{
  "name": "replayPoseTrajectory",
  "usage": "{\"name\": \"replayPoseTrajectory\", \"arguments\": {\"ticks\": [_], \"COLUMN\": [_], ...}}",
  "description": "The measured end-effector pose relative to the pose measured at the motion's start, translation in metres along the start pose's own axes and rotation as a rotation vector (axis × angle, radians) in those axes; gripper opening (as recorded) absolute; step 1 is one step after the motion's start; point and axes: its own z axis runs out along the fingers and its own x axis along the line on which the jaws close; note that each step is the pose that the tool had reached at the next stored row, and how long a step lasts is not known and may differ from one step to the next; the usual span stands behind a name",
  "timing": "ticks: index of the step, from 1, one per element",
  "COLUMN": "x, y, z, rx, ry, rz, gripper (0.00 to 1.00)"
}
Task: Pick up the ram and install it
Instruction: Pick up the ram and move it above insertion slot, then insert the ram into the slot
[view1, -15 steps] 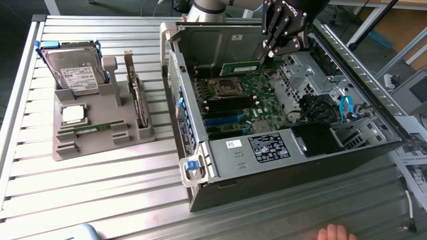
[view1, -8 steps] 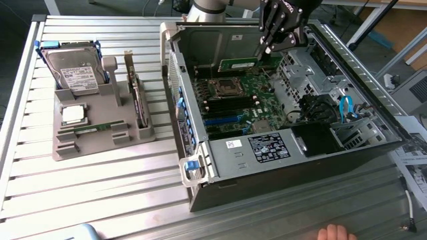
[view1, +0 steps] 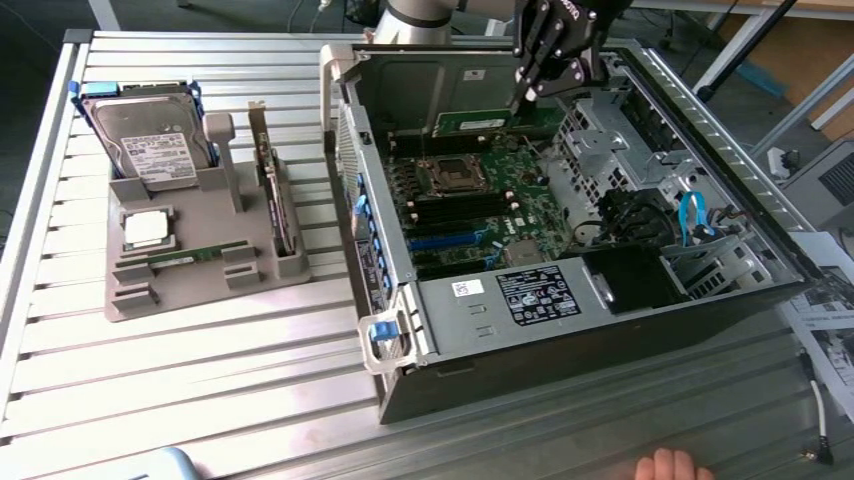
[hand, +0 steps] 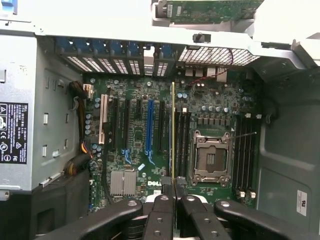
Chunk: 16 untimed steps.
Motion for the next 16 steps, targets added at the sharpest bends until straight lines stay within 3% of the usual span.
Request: {"name": "replayPoseTrajectory", "arguments": {"ticks": [16], "x": [-0.0004], "y": [0.0], "z": [0.0001], "rx": [0.0001], "ry": [-0.0001], "rz": [0.001], "gripper": [0.12]}}
